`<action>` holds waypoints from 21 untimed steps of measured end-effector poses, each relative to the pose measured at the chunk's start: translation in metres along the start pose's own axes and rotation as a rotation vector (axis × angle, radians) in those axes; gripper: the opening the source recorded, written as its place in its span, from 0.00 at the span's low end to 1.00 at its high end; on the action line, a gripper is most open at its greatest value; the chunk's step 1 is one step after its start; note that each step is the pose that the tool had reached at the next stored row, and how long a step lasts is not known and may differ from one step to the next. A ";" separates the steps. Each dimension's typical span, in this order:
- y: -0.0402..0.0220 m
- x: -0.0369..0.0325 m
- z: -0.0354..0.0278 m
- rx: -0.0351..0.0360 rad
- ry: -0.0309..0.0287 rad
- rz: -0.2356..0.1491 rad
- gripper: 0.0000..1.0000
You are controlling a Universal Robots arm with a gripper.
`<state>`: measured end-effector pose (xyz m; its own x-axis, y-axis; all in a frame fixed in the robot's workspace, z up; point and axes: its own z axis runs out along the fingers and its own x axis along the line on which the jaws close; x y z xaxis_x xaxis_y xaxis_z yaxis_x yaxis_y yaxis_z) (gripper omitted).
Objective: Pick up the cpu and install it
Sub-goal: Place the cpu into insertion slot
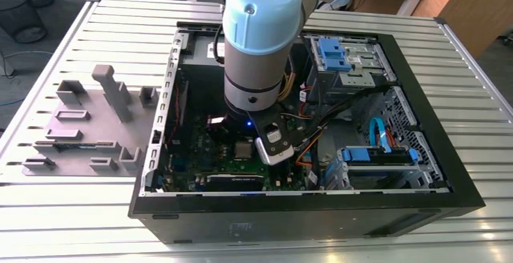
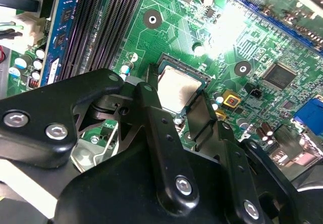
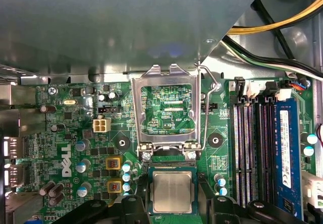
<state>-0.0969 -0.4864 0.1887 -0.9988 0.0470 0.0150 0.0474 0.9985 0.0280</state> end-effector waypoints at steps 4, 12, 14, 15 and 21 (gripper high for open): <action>-0.0001 0.0000 -0.0008 0.0005 0.0002 0.000 0.47; -0.0001 0.0002 -0.0012 -0.0035 0.0005 0.000 0.47; -0.0001 0.0001 -0.0008 -0.0041 0.0005 0.000 0.47; -0.0001 0.0000 -0.0006 -0.0041 0.0005 -0.001 0.47; -0.0011 0.0000 -0.0005 -0.0041 0.0005 -0.002 0.47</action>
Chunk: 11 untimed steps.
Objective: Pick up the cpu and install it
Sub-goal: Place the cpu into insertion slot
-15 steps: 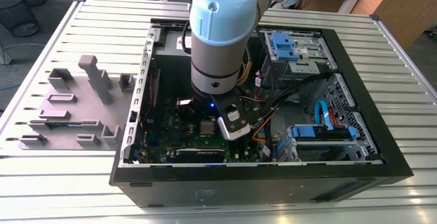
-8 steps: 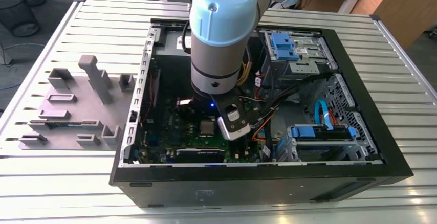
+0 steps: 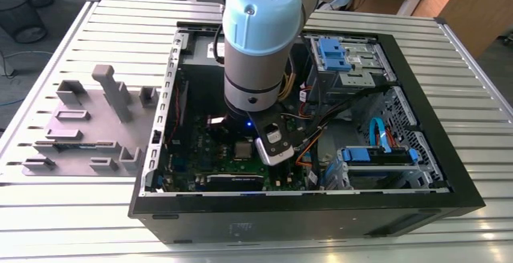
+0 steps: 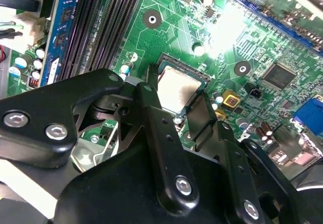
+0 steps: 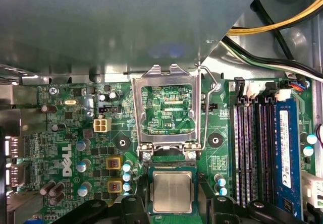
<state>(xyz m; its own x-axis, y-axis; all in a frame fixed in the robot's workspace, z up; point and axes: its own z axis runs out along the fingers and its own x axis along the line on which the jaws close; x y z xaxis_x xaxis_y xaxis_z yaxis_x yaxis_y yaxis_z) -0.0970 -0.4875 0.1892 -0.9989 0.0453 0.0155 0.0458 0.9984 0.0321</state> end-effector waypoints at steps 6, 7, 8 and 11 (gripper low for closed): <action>-0.0001 0.0000 0.0004 0.0002 0.0000 0.000 0.47; 0.0000 0.0000 0.0004 0.0001 0.0000 0.000 0.47; 0.0000 0.0000 0.0005 0.0001 0.0000 0.000 0.47; 0.0001 0.0000 0.0005 0.0000 0.0000 0.000 0.47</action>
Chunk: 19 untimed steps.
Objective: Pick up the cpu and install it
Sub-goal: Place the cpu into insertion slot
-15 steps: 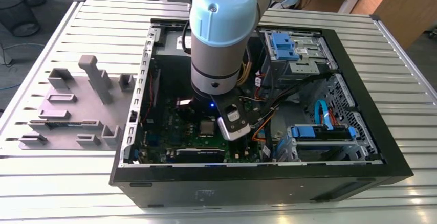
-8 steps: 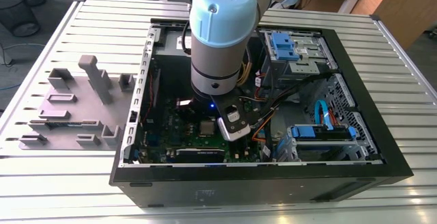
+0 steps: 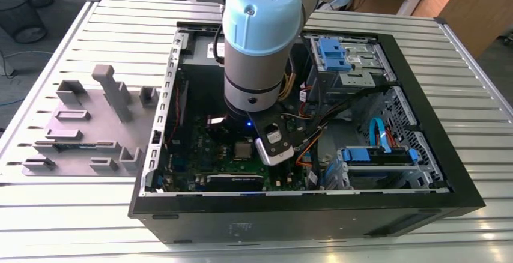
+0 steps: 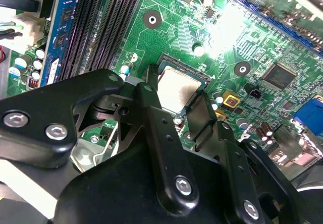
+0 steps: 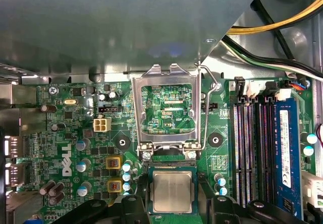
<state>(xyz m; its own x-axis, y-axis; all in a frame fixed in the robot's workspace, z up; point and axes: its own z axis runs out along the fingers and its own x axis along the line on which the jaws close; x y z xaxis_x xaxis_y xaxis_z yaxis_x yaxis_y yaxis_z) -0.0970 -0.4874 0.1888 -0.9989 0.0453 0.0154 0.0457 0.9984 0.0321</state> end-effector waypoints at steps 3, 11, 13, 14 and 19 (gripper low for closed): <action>0.0000 0.0000 0.0000 0.0001 0.0000 0.000 0.47; 0.0000 0.0001 -0.0001 -0.0010 0.0002 0.000 0.47; 0.0000 0.0001 -0.0001 -0.0067 0.0004 0.000 0.47; 0.0000 0.0000 -0.0001 -0.0096 0.0006 0.000 0.47; -0.0001 0.0000 0.0000 -0.0133 0.0006 0.000 0.47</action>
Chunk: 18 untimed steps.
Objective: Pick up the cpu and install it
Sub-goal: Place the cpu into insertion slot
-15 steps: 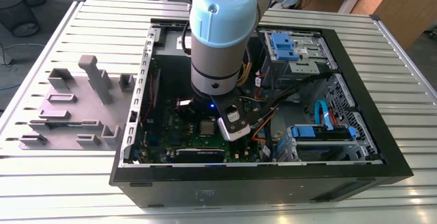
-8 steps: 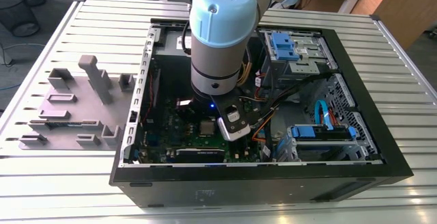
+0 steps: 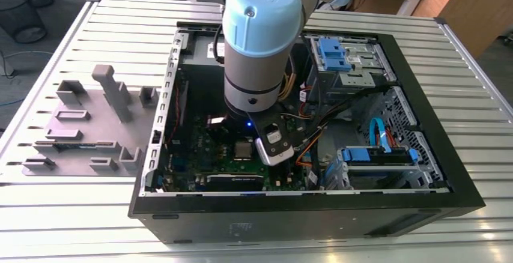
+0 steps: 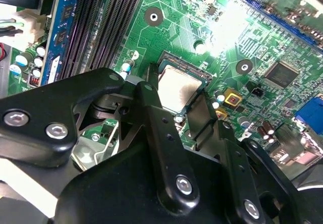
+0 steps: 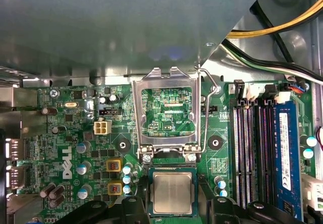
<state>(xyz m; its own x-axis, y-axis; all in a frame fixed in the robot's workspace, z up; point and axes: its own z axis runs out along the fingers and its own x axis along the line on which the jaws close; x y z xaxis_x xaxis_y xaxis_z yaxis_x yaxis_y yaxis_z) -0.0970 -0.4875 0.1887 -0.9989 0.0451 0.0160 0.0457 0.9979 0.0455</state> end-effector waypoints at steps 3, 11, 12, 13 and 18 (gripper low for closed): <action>-0.0006 0.0000 0.0000 0.0000 -0.0001 0.000 0.47; -0.0017 -0.0001 -0.0002 -0.0001 -0.0016 0.000 0.47; -0.0017 -0.0001 -0.0004 -0.0002 -0.0017 0.000 0.47; -0.0018 -0.0001 -0.0009 0.0000 -0.0017 0.000 0.47; -0.0018 -0.0001 -0.0019 -0.0002 -0.0017 0.000 0.47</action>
<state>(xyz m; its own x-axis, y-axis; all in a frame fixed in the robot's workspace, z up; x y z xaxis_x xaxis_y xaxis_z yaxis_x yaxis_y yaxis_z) -0.0970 -0.4894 0.1905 -0.9989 0.0450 0.0143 0.0456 0.9979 0.0457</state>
